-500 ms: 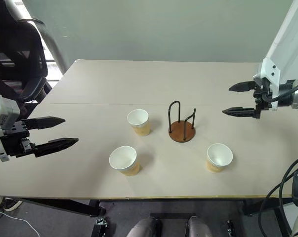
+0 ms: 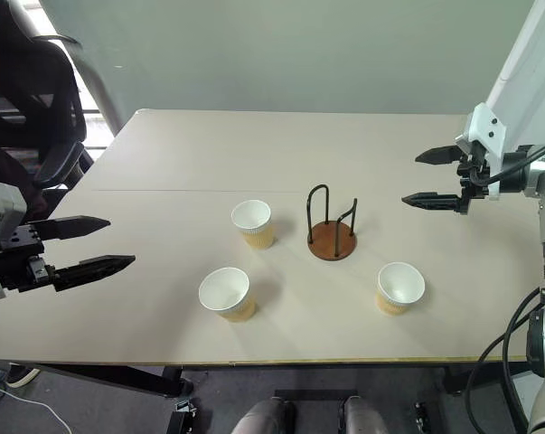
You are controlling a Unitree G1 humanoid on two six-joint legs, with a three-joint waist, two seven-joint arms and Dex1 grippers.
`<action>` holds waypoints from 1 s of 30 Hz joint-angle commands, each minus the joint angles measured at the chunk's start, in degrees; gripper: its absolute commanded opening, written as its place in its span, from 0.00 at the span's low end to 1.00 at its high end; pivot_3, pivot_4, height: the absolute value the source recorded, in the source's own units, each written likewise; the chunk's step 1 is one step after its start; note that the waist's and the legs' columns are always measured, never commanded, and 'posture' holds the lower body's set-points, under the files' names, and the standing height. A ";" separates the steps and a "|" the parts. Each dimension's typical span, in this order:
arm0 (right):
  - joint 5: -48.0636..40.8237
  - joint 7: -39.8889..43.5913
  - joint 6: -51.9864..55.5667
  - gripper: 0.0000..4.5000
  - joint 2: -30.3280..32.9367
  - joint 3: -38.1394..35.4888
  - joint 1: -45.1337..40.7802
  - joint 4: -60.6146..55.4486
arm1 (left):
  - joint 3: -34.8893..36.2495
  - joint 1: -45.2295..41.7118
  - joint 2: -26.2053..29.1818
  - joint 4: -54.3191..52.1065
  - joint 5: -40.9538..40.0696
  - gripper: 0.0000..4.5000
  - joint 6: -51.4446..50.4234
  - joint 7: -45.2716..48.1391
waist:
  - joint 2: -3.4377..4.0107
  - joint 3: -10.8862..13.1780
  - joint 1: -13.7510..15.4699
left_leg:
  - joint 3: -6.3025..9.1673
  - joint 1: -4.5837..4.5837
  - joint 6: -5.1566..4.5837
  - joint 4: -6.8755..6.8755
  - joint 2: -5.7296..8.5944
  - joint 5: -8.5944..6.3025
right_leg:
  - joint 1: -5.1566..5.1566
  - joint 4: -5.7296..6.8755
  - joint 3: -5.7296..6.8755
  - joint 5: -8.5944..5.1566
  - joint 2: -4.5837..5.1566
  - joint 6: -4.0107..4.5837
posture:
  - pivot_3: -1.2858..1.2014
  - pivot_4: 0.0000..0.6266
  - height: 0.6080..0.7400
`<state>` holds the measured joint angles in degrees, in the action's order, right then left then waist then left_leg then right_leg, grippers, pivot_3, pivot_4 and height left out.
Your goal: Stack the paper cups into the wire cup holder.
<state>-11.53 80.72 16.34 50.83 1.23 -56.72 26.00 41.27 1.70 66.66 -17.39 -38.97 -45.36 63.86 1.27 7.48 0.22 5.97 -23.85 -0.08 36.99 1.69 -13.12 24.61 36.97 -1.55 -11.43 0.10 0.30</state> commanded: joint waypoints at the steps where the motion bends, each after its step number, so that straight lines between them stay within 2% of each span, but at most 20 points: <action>1: -5.12 -0.03 4.47 1.00 -0.06 -3.49 -1.34 -5.81 | 5.05 -0.73 2.95 0.83 0.47 0.99 0.22 2.55 | 0.00 0.00 0.00 | 0.00 -0.01 0.00 0.00 0.00 0.00 | 0.01 0.00 0.00 -0.02 -0.01 0.03 | 0.52 0.24 1.00; 7: -17.93 -0.45 25.88 1.00 1.56 -5.38 10.13 -26.92 | 3.88 -1.80 2.44 0.07 0.04 0.99 0.33 2.20 | -0.26 -0.14 0.26 | 0.00 -0.03 0.00 -0.01 -0.08 0.00 | -0.04 -0.09 0.05 -0.12 -0.08 0.13 | 0.52 0.24 1.00; 12: -19.65 -5.89 32.07 1.00 2.92 -4.69 17.47 -35.85 | 1.04 -2.82 0.81 -0.54 -0.46 0.99 0.79 1.10 | -0.39 -0.15 0.28 | -0.04 -0.11 0.67 0.06 -0.10 0.15 | -0.03 -0.13 0.00 -0.26 -0.10 0.31 | 0.52 0.24 1.00; 14: -19.98 -8.59 33.90 1.00 2.23 -3.54 19.71 -39.05 | -0.44 -3.92 0.72 -0.28 -0.48 0.99 1.21 0.80 | -0.56 -0.19 0.28 | -0.03 -0.04 0.65 0.05 -0.11 -0.03 | -0.05 -0.09 0.01 -0.28 -0.10 0.34 | 0.52 0.24 1.00; 24: -17.51 -23.66 43.61 1.00 -4.15 2.92 19.05 -40.90 | -2.49 -6.78 1.22 -1.56 -1.06 0.99 0.54 0.23 | -0.64 -0.17 -0.06 | -0.02 0.01 0.35 0.06 -0.30 0.29 | -0.03 -0.04 -0.03 -0.09 -0.32 0.50 | 0.52 0.24 1.00; 30: -16.96 -27.80 45.55 1.00 -7.81 5.39 17.60 -39.78 | -0.96 -6.23 1.59 -3.01 -1.13 0.99 -0.60 -0.01 | -0.65 -0.18 -0.03 | -0.01 -0.12 -0.12 0.06 -0.37 0.55 | 0.11 -0.06 -0.04 -0.10 -0.39 0.52 | 0.52 0.24 1.00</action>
<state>-28.42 54.01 61.78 43.33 6.61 -37.84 -13.36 37.74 -4.16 67.02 -18.80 -39.80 -45.64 64.37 0.62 7.30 0.20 5.95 -24.01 -0.22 37.04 1.31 -12.57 24.76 36.91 -1.58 -11.54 -0.30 0.84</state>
